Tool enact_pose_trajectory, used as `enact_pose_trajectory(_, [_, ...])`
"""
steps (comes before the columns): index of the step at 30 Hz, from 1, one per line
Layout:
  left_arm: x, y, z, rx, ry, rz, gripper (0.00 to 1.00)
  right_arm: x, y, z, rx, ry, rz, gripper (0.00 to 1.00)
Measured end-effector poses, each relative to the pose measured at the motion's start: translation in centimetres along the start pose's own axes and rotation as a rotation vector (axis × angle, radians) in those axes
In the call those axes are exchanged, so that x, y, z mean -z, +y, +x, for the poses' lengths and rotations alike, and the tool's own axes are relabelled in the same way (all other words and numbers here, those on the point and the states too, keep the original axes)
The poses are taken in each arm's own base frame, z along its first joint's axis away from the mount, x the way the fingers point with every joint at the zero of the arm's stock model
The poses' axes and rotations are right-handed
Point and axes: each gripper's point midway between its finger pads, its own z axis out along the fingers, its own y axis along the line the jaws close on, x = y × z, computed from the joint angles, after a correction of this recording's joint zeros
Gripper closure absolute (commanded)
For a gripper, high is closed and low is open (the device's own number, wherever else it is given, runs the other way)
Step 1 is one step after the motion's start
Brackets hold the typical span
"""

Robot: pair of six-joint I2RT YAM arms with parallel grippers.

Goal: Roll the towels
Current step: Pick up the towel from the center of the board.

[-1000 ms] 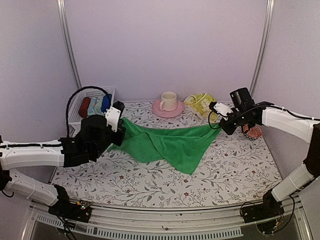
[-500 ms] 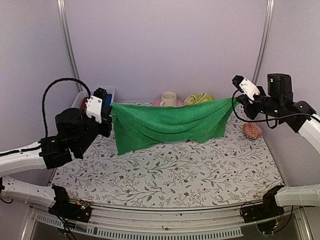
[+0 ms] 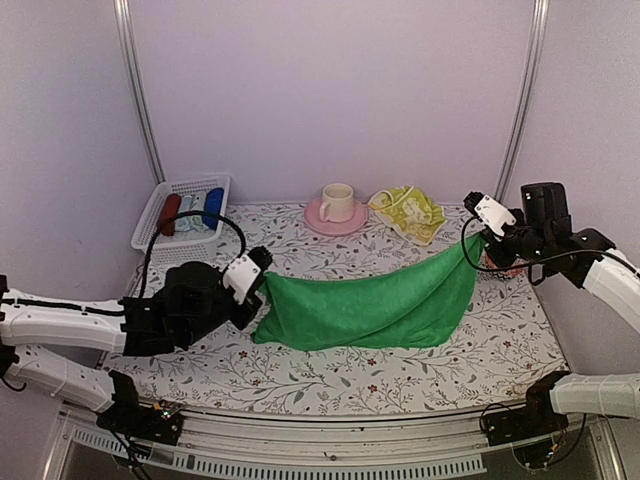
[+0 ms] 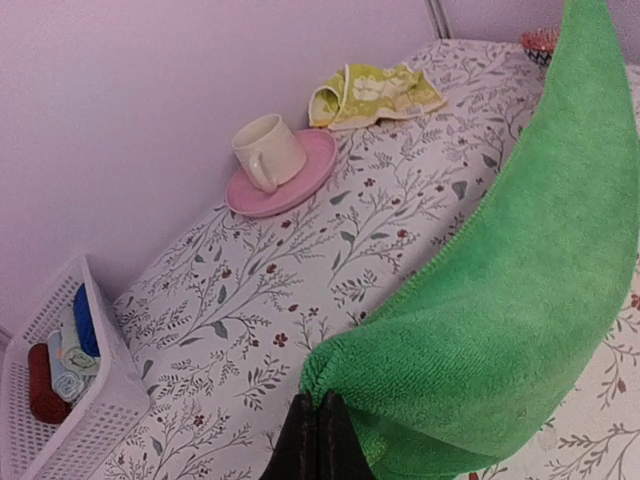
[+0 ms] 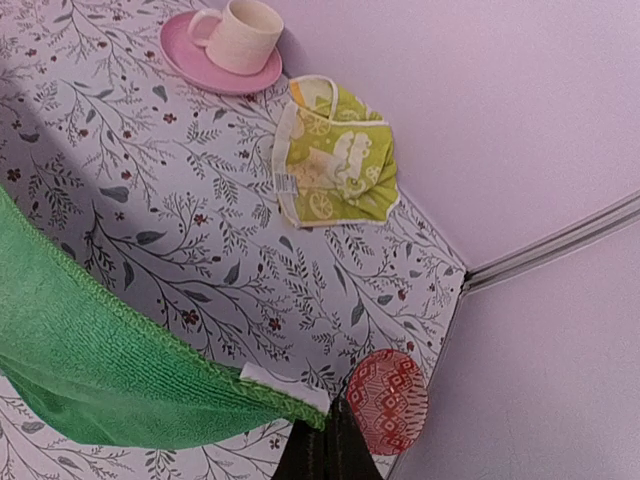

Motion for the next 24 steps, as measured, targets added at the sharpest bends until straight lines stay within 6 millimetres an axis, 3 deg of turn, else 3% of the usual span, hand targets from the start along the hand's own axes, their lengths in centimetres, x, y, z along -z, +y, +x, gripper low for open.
enact_pose_trajectory(5, [-0.3,-4.5,4.4,-0.124,0.088,0.116,1.00,-2.5,0.4,4.1,-0.027,0.123,0.016,0.98])
enact_pose_trajectory(13, [1.4,-10.4,4.4,-0.236,0.012,0.311,1.00,-5.3,0.3,5.3,-0.077,0.162,0.039,0.98])
enact_pose_trajectory(15, [1.6,-12.1,5.0,-0.262,0.016,0.374,0.95,-5.8,0.7,5.9,-0.079,0.177,0.029,0.98])
enact_pose_trajectory(19, [1.7,-14.7,7.1,-0.300,0.054,0.483,0.79,-6.1,1.3,6.7,-0.086,0.192,0.021,0.98])
enact_pose_trajectory(21, [1.8,-15.6,7.8,-0.305,0.068,0.527,0.57,-6.2,1.6,7.0,-0.087,0.197,0.018,0.98])
enact_pose_trajectory(24, [2.1,-16.6,8.2,-0.302,0.079,0.576,0.33,-6.3,1.8,7.2,-0.092,0.202,0.015,0.98])
